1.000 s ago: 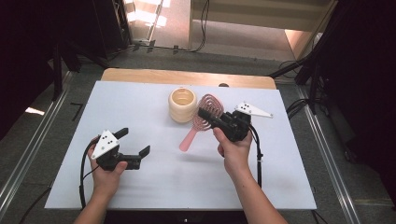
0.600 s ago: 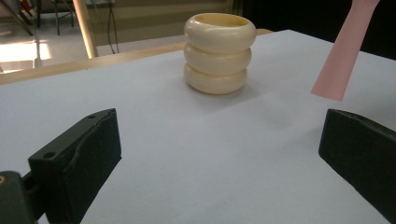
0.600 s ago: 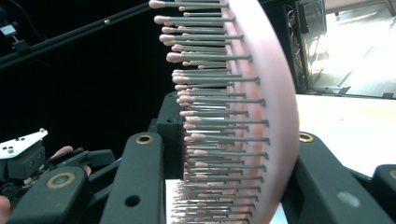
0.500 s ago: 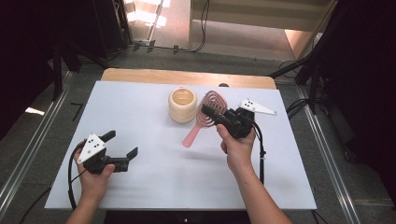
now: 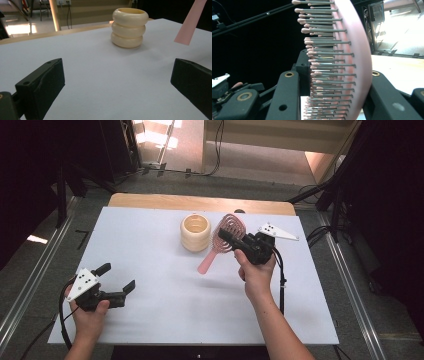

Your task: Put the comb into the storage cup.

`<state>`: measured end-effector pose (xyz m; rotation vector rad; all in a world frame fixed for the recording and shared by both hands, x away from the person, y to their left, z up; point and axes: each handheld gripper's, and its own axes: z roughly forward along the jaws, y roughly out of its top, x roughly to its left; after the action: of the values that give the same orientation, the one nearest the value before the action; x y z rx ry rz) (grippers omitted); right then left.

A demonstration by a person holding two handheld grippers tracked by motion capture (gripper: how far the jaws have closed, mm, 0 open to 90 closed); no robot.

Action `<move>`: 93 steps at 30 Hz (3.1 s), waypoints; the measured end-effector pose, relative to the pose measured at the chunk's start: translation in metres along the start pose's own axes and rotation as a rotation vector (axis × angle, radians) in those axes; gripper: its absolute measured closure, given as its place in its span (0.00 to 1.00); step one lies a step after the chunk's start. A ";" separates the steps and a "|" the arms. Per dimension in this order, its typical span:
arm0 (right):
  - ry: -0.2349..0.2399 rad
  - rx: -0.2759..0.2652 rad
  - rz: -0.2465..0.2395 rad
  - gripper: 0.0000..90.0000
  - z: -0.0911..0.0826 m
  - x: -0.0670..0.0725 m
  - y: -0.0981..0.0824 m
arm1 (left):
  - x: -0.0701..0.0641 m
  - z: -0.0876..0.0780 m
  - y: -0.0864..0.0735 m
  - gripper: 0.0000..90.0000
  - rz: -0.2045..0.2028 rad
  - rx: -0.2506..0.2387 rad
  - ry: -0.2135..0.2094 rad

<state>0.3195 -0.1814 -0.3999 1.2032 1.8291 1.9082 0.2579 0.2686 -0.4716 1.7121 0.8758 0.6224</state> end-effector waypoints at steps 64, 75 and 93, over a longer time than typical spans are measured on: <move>-0.006 -0.067 -0.036 0.69 0.025 -0.020 0.049 | 0.012 -0.007 -0.008 0.00 -0.045 -0.010 0.006; -0.005 -0.081 -0.037 0.69 0.030 -0.022 0.056 | 0.012 -0.008 -0.008 0.00 -0.045 -0.014 0.008; -0.011 -0.106 -0.035 0.69 0.038 -0.028 0.070 | 0.012 -0.008 -0.008 0.00 -0.042 -0.014 0.004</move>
<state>0.3879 -0.1862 -0.3515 1.1385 1.7088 1.9486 0.2571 0.2844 -0.4772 1.6761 0.9063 0.6023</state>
